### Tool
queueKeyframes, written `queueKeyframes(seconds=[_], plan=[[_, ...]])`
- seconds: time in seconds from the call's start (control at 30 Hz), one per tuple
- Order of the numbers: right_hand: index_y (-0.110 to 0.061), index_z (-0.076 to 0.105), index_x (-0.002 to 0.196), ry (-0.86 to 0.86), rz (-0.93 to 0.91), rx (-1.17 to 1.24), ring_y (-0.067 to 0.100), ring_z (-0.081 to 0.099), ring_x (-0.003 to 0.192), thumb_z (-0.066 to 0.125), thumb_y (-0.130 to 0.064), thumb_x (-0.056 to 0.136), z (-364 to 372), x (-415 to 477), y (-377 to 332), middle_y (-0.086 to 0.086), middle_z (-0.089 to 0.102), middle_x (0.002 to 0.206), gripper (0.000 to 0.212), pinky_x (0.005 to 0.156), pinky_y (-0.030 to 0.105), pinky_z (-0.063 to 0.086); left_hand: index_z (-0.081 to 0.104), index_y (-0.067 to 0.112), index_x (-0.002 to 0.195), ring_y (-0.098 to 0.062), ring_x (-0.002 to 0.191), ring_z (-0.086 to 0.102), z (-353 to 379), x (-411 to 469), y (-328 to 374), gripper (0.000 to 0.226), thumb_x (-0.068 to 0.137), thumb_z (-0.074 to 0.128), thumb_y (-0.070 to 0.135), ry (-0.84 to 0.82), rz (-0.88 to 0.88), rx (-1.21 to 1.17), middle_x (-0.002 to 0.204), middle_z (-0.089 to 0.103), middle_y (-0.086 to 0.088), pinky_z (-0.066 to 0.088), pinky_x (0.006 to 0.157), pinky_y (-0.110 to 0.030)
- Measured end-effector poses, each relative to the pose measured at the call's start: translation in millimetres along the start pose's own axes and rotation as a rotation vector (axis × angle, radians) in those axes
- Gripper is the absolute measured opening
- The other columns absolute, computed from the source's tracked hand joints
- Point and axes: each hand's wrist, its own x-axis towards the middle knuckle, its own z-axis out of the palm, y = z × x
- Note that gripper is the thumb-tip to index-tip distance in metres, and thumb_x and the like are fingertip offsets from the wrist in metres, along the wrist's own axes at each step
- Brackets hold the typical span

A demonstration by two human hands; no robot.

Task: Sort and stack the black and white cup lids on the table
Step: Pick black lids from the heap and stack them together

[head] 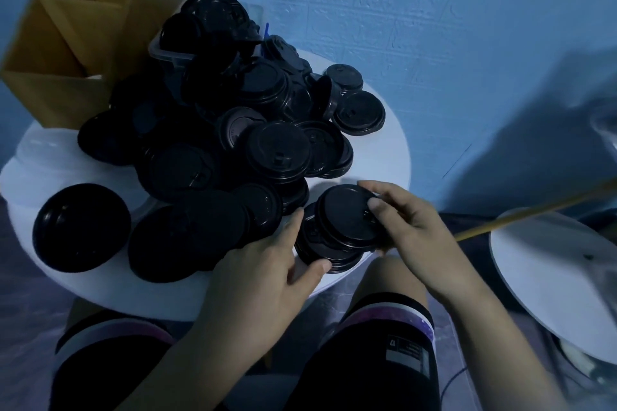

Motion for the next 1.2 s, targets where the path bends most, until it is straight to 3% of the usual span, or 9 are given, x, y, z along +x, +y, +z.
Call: queueKeyframes(seconds=[0.1,0.17,0.3,0.43,0.6,0.77,0.93,1.07,1.2], plan=[[-0.025,0.064,0.132,-0.067,-0.026,-0.086,-0.006,0.067,0.093,0.069,-0.042,0.083,1.9,-4.4,-2.3,-0.007,0.072,0.113,0.052,0.079,0.011,0.05,0.02,0.041,0.16,-0.002,0.08,0.055,-0.5,-1.6,-0.6,0.081,0.09,0.048,0.068,0.006,0.0,-0.043,0.08,0.051,0.017,0.041,0.07,-0.018],[-0.029,0.057,0.142,-0.134,-0.044,-0.232,-0.014,0.056,0.117,0.075,-0.055,0.069,1.1,-5.6,-2.3,-0.019,0.062,0.132,0.08,0.097,0.009,0.041,0.022,0.042,0.16,-0.002,0.092,0.059,0.7,-2.9,-1.9,0.08,0.09,0.05,0.068,0.022,0.0,-0.073,0.101,0.054,0.02,0.038,0.071,-0.014],[-0.034,0.047,0.15,-0.151,-0.082,-0.365,-0.02,0.049,0.121,0.071,-0.07,0.061,3.2,-6.0,-8.0,-0.031,0.057,0.132,0.099,0.102,0.006,0.037,0.028,0.04,0.159,0.0,0.092,0.056,3.3,-2.5,-3.2,0.078,0.09,0.052,0.066,0.049,0.013,-0.108,0.12,0.049,0.024,0.037,0.066,-0.009],[-0.039,0.043,0.151,-0.138,-0.175,-0.468,-0.027,0.043,0.119,0.065,-0.075,0.068,5.5,-5.3,-9.6,-0.042,0.05,0.124,0.093,0.1,0.001,0.035,0.025,0.04,0.16,-0.002,0.1,0.058,1.3,-3.1,-2.5,0.076,0.093,0.052,0.064,0.051,0.02,-0.101,0.125,0.048,0.024,0.039,0.07,-0.012],[-0.045,0.026,0.156,-0.307,-0.178,-0.484,-0.026,0.012,0.141,0.076,-0.065,0.069,9.3,-4.9,-3.2,-0.038,0.018,0.157,0.103,0.109,-0.003,0.012,0.02,0.038,0.161,-0.005,0.1,0.06,-0.4,-2.1,-0.6,0.076,0.095,0.046,0.065,0.043,0.018,-0.04,0.129,0.046,0.023,0.04,0.072,-0.016],[-0.043,0.039,0.149,-0.22,-0.176,-0.423,-0.016,0.042,0.129,0.085,-0.055,0.068,14.7,-0.6,-0.9,-0.032,0.047,0.139,0.094,0.103,0.003,0.033,0.024,0.042,0.159,-0.005,0.09,0.06,1.6,-3.5,-1.8,0.074,0.092,0.041,0.069,0.05,0.033,-0.036,0.124,0.047,0.021,0.047,0.071,-0.02],[-0.036,0.033,0.157,-0.266,-0.23,-0.465,-0.022,0.03,0.136,0.074,-0.075,0.067,20.6,4.2,-2.9,-0.034,0.039,0.149,0.106,0.111,0.004,0.024,0.024,0.042,0.158,-0.001,0.101,0.059,4.8,-3.6,-4.7,0.07,0.096,0.047,0.063,0.068,0.044,-0.037,0.127,0.047,0.023,0.046,0.073,-0.016],[-0.039,0.035,0.154,-0.245,-0.192,-0.335,-0.023,0.028,0.138,0.08,-0.047,0.082,9.9,-5.5,5.5,-0.035,0.035,0.151,0.085,0.11,0.001,0.023,0.035,0.049,0.147,0.004,0.093,0.051,4.5,-5.5,-4.7,0.057,0.094,0.055,0.057,0.052,0.052,-0.105,0.113,0.047,0.026,0.035,0.066,-0.007],[-0.038,0.044,0.151,-0.238,-0.193,-0.4,-0.018,0.035,0.137,0.081,-0.03,0.085,1.4,-10.6,12.0,-0.036,0.045,0.146,0.077,0.11,0.004,0.026,0.019,0.049,0.157,0.001,0.1,0.054,6.4,-5.8,-6.6,0.067,0.098,0.049,0.058,0.058,0.062,-0.081,0.129,0.045,0.027,0.034,0.067,-0.014]])
